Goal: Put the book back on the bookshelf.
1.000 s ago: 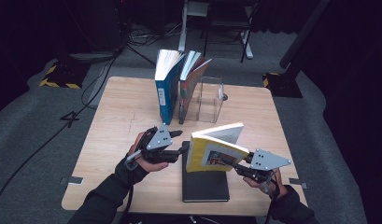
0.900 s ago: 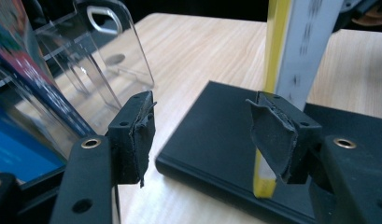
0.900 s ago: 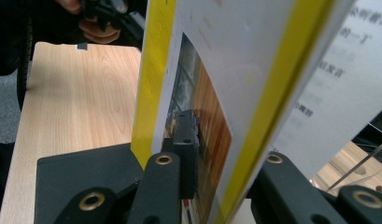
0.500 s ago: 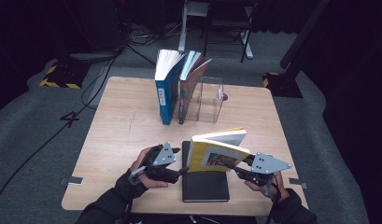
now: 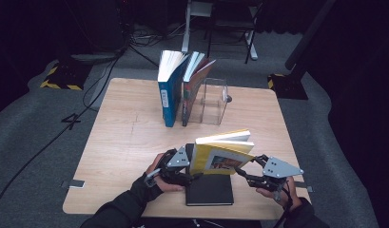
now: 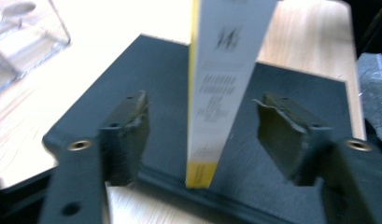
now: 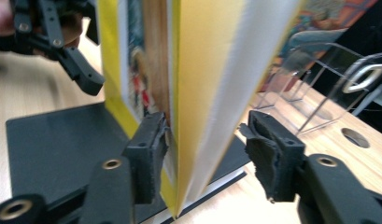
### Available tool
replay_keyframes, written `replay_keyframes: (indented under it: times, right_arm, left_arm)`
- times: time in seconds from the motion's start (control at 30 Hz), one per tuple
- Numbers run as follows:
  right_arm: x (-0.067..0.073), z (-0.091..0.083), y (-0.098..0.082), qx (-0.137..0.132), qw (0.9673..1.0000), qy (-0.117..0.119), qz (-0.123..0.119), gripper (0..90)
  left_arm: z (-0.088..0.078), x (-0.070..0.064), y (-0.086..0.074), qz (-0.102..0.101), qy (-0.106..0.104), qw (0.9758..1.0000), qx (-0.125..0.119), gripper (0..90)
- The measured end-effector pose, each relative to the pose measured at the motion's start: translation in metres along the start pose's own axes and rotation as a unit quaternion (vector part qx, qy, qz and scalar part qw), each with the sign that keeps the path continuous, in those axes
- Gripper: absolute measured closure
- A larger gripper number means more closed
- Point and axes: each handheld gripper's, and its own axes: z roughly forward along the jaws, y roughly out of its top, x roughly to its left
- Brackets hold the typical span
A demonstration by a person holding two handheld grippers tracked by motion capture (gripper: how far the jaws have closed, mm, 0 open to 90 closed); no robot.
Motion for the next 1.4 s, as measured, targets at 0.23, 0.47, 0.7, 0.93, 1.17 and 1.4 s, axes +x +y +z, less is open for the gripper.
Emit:
replay_keyframes:
  times: [0.23,0.47,0.7,0.93,1.17,1.4]
  right_arm:
    - [-0.006,0.006,-0.004,0.0,0.9997,-0.022,0.012,38.7]
    - [-0.007,0.016,-0.004,-0.002,0.9993,-0.02,0.03,37.5]
    - [-0.004,0.021,-0.004,-0.002,0.9994,-0.009,0.035,39.4]
    - [0.001,0.028,-0.004,0.006,0.9996,-0.006,0.027,42.1]
    - [0.003,0.031,-0.004,0.011,0.9996,0.001,0.026,43.3]
    - [0.004,0.032,-0.004,0.014,0.9996,0.002,0.026,42.4]
  left_arm:
    - [0.003,-0.002,0.017,0.017,-0.025,0.999,-0.033,50.6]
    - [0.005,0.0,0.029,0.012,-0.036,0.9981,-0.048,57.1]
    - [0.003,0.003,0.032,0.002,-0.046,0.9979,-0.047,68.3]
    - [-0.002,0.003,0.038,0.005,-0.049,0.9974,-0.052,66.1]
    - [-0.024,0.006,0.062,0.01,-0.041,0.9935,-0.106,61.3]
    - [-0.031,0.004,0.08,0.018,-0.03,0.9934,-0.11,56.6]
